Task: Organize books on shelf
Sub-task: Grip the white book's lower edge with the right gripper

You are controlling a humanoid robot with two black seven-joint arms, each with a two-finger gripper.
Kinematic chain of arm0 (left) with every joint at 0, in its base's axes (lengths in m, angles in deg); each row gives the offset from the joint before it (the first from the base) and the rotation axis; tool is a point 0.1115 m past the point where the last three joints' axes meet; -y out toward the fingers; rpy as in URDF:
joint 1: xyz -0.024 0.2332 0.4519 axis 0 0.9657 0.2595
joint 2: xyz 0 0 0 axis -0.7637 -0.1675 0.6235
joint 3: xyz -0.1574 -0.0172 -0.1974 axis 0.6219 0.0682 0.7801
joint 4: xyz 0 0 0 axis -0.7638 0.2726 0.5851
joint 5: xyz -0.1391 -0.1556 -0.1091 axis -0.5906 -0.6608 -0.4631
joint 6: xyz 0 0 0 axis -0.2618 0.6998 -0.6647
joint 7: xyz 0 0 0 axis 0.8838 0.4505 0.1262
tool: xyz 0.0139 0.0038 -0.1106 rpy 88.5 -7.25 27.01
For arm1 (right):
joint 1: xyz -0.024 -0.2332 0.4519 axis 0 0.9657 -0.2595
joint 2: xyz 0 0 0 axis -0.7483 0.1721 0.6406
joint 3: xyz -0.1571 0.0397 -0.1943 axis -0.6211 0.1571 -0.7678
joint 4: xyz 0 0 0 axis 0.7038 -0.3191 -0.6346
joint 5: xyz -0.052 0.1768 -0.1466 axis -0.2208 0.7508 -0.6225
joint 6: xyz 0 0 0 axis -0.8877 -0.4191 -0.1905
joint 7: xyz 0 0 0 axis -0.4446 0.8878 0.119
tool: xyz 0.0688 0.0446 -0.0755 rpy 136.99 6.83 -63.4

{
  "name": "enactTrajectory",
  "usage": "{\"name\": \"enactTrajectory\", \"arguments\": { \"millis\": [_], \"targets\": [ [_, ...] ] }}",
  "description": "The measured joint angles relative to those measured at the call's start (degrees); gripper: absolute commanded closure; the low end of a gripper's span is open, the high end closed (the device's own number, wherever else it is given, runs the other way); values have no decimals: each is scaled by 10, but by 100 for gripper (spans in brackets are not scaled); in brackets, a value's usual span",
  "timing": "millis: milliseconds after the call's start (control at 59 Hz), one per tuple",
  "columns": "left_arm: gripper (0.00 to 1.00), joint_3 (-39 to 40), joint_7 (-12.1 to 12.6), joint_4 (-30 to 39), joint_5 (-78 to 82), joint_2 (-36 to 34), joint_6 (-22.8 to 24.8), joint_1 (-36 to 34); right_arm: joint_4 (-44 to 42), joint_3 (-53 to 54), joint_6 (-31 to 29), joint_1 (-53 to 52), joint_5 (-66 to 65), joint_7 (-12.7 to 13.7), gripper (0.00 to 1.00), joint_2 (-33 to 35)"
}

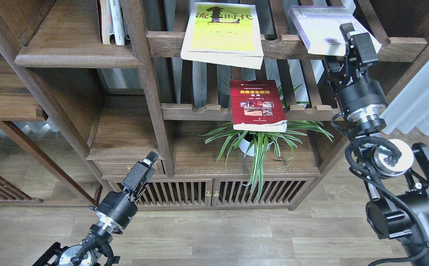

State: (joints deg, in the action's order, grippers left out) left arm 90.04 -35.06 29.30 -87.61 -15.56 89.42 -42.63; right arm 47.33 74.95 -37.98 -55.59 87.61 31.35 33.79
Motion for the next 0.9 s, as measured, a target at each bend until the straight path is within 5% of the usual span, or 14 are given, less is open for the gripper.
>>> {"name": "enactTrajectory", "arguments": {
  "millis": [593,898],
  "targets": [
    [0,8,0,4,0,0,0,-4,-1,0,7,1,0,-1,2,-17],
    [0,8,0,4,0,0,0,-3,-1,0,19,0,0,-1,19,-16]
  ]
}}
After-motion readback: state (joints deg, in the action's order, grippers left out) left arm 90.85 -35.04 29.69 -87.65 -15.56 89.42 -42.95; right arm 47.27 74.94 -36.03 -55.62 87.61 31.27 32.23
